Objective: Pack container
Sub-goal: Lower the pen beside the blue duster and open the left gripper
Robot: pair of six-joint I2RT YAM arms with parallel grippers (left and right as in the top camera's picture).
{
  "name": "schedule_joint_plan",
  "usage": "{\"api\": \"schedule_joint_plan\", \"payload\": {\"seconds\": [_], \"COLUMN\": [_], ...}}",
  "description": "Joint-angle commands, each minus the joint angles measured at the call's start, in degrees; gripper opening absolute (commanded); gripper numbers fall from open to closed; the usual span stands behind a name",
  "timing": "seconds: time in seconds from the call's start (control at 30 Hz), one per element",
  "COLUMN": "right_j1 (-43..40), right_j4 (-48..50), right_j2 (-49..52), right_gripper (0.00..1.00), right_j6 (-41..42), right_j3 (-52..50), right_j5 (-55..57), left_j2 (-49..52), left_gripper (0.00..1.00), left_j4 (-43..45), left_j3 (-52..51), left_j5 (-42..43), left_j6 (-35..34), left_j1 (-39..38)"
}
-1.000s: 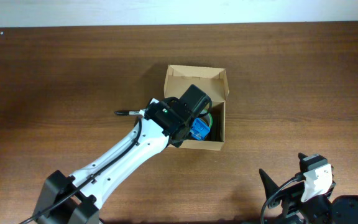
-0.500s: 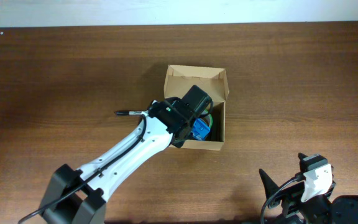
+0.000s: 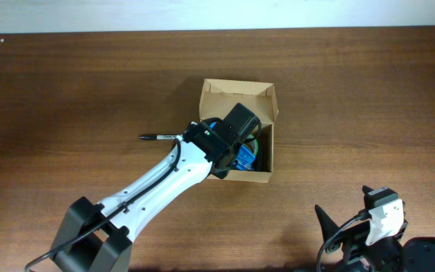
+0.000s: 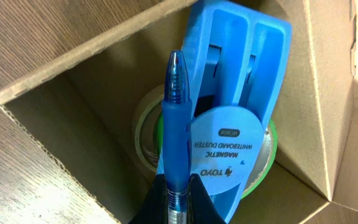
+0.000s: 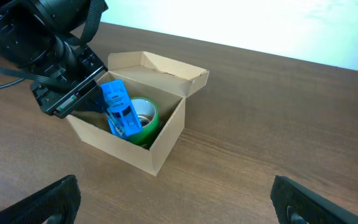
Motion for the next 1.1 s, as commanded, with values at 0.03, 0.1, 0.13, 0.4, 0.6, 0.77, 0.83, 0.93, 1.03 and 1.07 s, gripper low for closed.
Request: {"api": "schedule_joint_plan", "payload": {"seconds": [0.03, 0.1, 0.13, 0.4, 0.6, 0.77, 0.83, 0.93, 1.03, 1.07], "right_j1": [-0.31, -0.31, -0.31, -0.31, -0.31, -0.31, -0.31, -0.31, -0.31, -0.31], "right_j4": [0.17, 0.20, 0.17, 0.17, 0.17, 0.17, 0.17, 0.17, 0.20, 0.20], "right_j2": [-0.17, -0.17, -0.17, -0.17, -0.17, -0.17, -0.17, -0.17, -0.17, -0.17], "right_gripper": [0.99, 0.99, 0.99, 0.99, 0.99, 0.99, 0.99, 0.99, 0.99, 0.99], "right_j6": [0.44, 0.44, 0.44, 0.44, 0.44, 0.44, 0.44, 0.44, 0.44, 0.44], "right_j3": [-0.09, -0.09, -0.09, -0.09, -0.09, -0.09, -0.09, -0.09, -0.09, -0.09], "right_j5": [0.68, 0.70, 0.68, 0.68, 0.70, 0.70, 0.70, 0.68, 0.70, 0.68], "left_j2": [0.68, 0.68, 0.68, 0.68, 0.68, 0.68, 0.66, 0.66, 0.66, 0.66], "left_gripper": [0.02, 0.02, 0.02, 0.17, 0.17, 0.16, 0.16, 0.15, 0.15, 0.08], "left_j4": [-0.04, -0.04, -0.07, -0.04, -0.04, -0.04, -0.04, -0.04, -0.04, -0.04], "left_j3": [1.11, 1.11, 1.11, 1.11, 1.11, 1.11, 1.11, 1.11, 1.11, 1.11], "left_j5": [0.81, 0.81, 0.81, 0.81, 0.79, 0.81, 1.05, 1.55, 1.92, 1.92], "left_j6": [-0.76, -0.76, -0.76, -0.76, -0.76, -0.76, -0.76, -0.74, -0.76, -0.76], "left_j1": [-0.35, -0.35, -0.35, -0.35, -0.35, -0.35, -0.35, -0.35, -0.35, -0.35]}}
